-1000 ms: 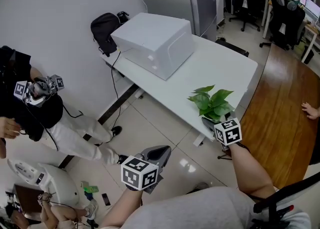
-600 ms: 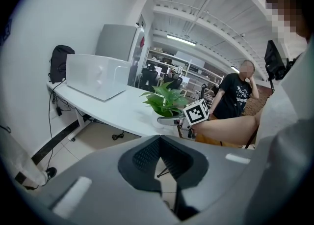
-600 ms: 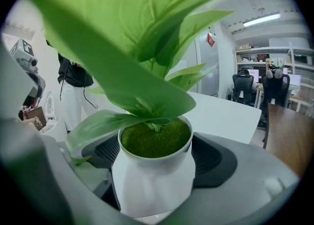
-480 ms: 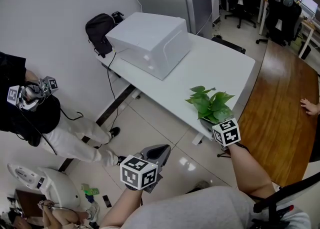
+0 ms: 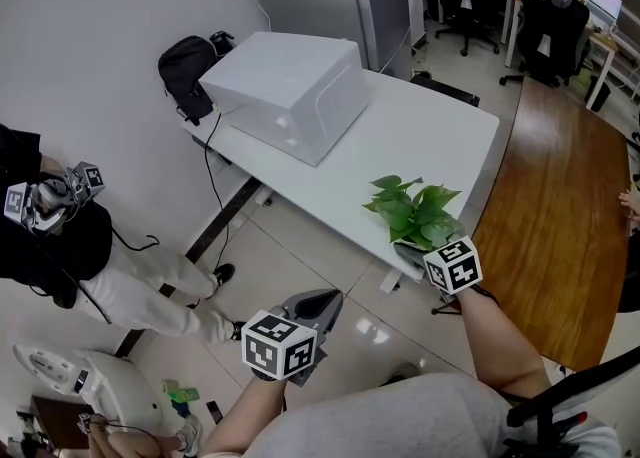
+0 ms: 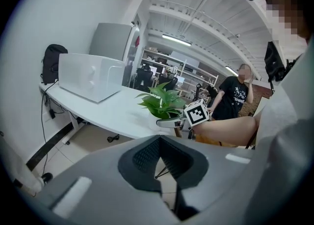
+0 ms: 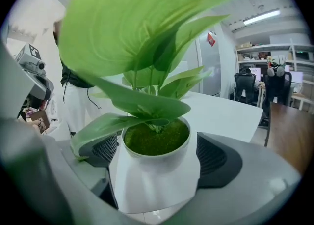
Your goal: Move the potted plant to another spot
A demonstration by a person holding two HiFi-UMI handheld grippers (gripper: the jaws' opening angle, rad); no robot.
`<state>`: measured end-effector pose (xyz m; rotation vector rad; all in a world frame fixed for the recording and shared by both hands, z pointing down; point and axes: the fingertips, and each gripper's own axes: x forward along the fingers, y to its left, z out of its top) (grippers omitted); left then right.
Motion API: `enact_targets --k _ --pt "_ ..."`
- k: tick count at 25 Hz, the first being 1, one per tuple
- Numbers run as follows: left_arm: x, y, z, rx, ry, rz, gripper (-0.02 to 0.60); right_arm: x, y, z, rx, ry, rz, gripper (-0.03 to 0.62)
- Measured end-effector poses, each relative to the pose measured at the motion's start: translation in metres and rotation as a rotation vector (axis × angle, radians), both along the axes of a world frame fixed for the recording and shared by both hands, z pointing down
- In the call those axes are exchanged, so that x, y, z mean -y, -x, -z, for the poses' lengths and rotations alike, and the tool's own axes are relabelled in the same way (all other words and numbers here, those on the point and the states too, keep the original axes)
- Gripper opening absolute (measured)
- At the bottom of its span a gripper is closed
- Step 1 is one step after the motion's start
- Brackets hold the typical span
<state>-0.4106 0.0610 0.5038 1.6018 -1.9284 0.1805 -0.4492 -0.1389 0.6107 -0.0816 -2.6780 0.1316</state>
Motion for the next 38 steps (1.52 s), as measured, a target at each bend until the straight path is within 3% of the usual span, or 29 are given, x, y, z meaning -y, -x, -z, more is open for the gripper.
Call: enact_targets --k 8,14,21,30,33,38 --pt "0.020 -0.004 -0.001 -0.006 -0.033 -0.056 -0.003 0.004 -0.028 0.010 0.014 -0.011 -0.025 0.508" --pt "0.046 -0.033 0.010 -0.019 -0.091 -0.119 -0.003 -0.005 -0.097 0.045 0.037 -0.001 -0.040 0.452" --pt "0.060 -0.111 0.037 -0.009 -0.142 -0.201 -0.003 -0.035 -0.203 0.130 0.156 0.015 -0.052 0.270" --pt "0.032 -0.267 0.090 0.029 -0.175 -0.299 -0.003 -0.104 -0.365 0.212 0.281 0.064 -0.088 0.039" --pt "0.023 -0.305 0.107 0.047 -0.185 -0.324 -0.003 -0.120 -0.401 0.220 0.282 0.089 -0.102 0.003" --pt "0.026 -0.346 0.134 0.111 -0.221 -0.382 -0.003 -0.135 -0.434 0.239 0.273 0.090 -0.146 0.003"
